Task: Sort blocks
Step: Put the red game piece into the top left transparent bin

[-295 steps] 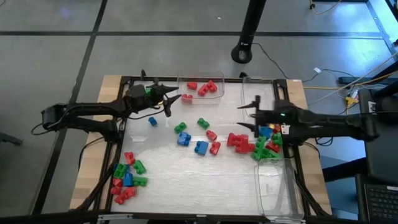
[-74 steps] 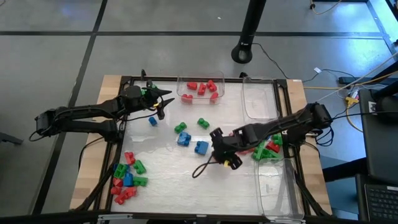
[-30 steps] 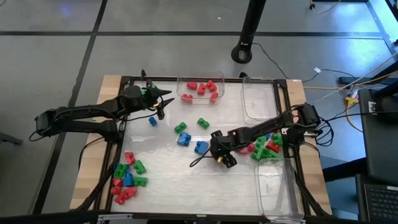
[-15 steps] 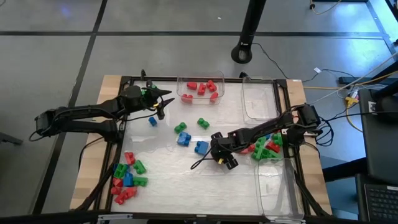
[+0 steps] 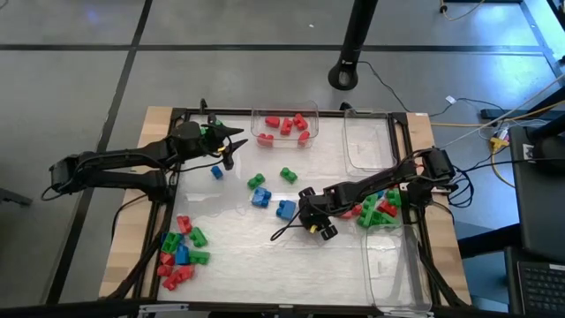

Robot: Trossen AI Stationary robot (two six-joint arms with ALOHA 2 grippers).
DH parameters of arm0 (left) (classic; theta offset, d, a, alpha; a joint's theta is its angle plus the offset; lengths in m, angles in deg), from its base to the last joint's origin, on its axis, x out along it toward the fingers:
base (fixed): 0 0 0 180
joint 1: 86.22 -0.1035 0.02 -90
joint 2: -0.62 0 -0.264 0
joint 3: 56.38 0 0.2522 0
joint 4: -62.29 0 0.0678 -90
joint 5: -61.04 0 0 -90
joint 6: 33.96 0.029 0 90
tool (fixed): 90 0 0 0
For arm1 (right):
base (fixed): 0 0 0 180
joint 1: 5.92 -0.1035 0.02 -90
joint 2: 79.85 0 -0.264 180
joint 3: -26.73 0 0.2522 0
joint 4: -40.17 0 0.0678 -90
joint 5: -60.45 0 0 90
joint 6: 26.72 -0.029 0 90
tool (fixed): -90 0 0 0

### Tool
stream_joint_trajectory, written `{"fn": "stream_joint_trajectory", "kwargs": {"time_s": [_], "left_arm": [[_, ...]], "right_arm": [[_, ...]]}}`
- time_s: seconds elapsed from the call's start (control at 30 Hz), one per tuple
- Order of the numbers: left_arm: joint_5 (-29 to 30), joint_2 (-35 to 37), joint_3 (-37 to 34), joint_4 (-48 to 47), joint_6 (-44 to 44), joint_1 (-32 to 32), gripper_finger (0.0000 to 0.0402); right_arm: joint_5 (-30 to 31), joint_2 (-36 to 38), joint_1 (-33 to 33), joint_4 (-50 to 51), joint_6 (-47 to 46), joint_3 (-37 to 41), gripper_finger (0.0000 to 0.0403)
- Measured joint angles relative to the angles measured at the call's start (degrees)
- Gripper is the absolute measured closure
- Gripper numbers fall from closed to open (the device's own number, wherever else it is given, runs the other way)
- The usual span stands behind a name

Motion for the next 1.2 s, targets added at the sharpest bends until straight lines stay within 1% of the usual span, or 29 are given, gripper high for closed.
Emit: {"fn": "stream_joint_trajectory", "kwargs": {"time_s": [0.13,0.27,0.37,0.57,0.7,0.8,0.93,1.07,1.2], "left_arm": [[0.00,0.00,0.00,0.00,0.00,0.00,0.0243],[-0.01,0.00,0.00,0.00,0.00,-0.02,0.0243],[-0.01,0.00,0.00,0.00,0.00,-0.01,0.0243],[-0.01,0.00,0.00,-0.02,0.00,-0.01,0.0243],[0.00,0.00,0.00,-0.07,0.00,0.00,0.0243],[-0.02,0.00,0.00,-0.02,-0.02,-0.02,0.0243],[-0.01,0.00,0.00,-0.02,0.00,-0.01,0.0243],[-0.02,-0.02,0.00,-0.02,0.00,0.00,0.0243],[-0.02,0.00,0.00,-0.02,0.00,0.00,0.0243]], "right_arm": [[0.28,0.51,0.00,1.07,1.73,-0.81,0.0232],[1.28,1.69,0.09,2.61,3.10,-2.78,0.0230],[3.47,3.14,0.09,5.82,4.37,-5.04,0.0220],[8.03,5.27,0.39,12.40,7.37,-9.65,0.0230],[11.20,5.79,1.38,17.35,9.77,-13.37,0.0223],[13.39,5.90,2.97,20.88,12.36,-16.73,0.0219],[15.14,5.92,6.15,23.40,16.51,-20.47,0.0226],[17.57,6.01,10.61,24.47,20.33,-23.45,0.0227],[17.84,6.01,16.19,24.10,23.52,-24.61,0.0222]]}}
